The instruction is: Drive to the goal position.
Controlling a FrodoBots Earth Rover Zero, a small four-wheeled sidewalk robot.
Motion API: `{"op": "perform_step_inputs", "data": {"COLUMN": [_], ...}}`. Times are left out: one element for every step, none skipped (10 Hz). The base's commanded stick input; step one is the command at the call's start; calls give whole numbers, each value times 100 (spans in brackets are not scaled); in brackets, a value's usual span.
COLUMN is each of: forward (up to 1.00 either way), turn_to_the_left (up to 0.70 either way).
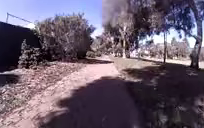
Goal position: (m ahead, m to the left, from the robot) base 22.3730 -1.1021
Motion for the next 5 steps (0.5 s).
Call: {"op": "perform_step_inputs", "data": {"forward": [70, 70, 70, 70, 70], "turn_to_the_left": [0, 0, 0, 0, 0]}}
